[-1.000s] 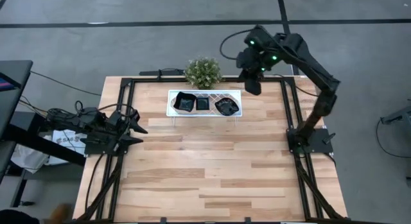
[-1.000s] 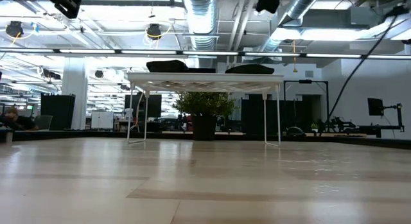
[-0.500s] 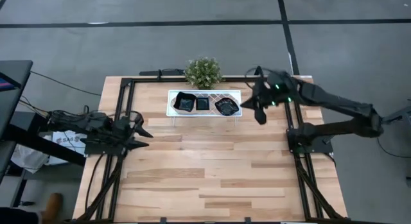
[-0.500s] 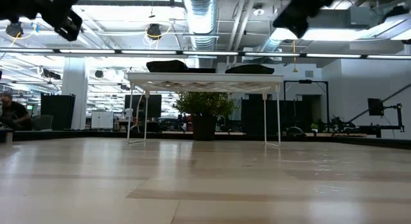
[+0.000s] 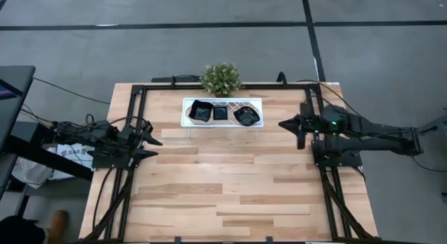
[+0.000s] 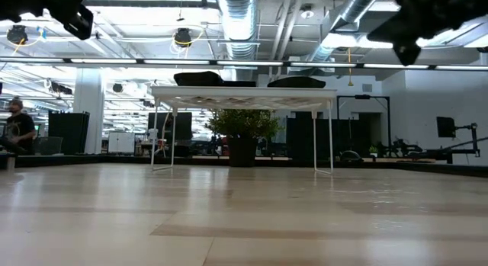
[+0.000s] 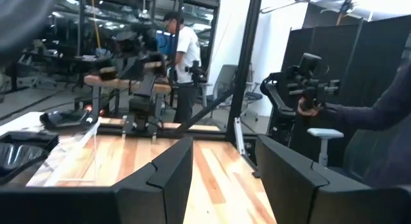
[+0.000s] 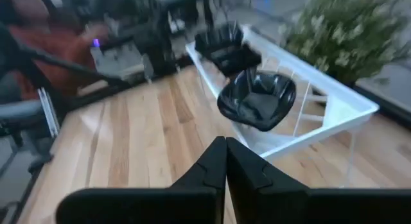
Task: Pick & Place Mini shaped plates
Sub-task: Return to Home Position
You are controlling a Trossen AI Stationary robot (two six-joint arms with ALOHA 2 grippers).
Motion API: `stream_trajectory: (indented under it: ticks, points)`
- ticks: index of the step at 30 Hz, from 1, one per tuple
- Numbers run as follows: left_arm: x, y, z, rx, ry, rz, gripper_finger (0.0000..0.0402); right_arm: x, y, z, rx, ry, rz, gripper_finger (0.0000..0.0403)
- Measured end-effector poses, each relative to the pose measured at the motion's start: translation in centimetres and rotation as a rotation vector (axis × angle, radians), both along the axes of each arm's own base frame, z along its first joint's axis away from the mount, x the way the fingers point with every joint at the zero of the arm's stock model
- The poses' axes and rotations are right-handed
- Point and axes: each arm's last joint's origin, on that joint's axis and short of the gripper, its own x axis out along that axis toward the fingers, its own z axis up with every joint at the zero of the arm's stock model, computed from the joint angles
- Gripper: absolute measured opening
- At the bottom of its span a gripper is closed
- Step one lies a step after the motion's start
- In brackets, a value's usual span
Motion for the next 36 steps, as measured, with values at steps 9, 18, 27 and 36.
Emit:
stream_trajectory:
  ticks: [9, 18, 27, 36]
  points:
    - [-0.1, 0.1, -0.3, -0.005, -0.011, 0.01, 0.0172, -4.4, 0.9, -2.8, 0.031, -0.231, -0.051, 0.0002]
    - [0.4, -0.1, -2.0, -0.029, -0.022, 0.014, 0.0172, -2.0, 0.9, -7.0, 0.102, -0.129, -0.121, 0.0004]
    - [0.6, -0.1, -3.2, -0.019, -0.012, 0.014, 0.0172, -1.7, 1.0, -9.5, 0.106, -0.134, -0.162, 0.0002]
    - [0.7, -0.2, -3.7, 0.025, -0.014, 0.011, 0.0172, -1.7, 0.9, -9.8, 0.104, -0.13, -0.187, 0.0006]
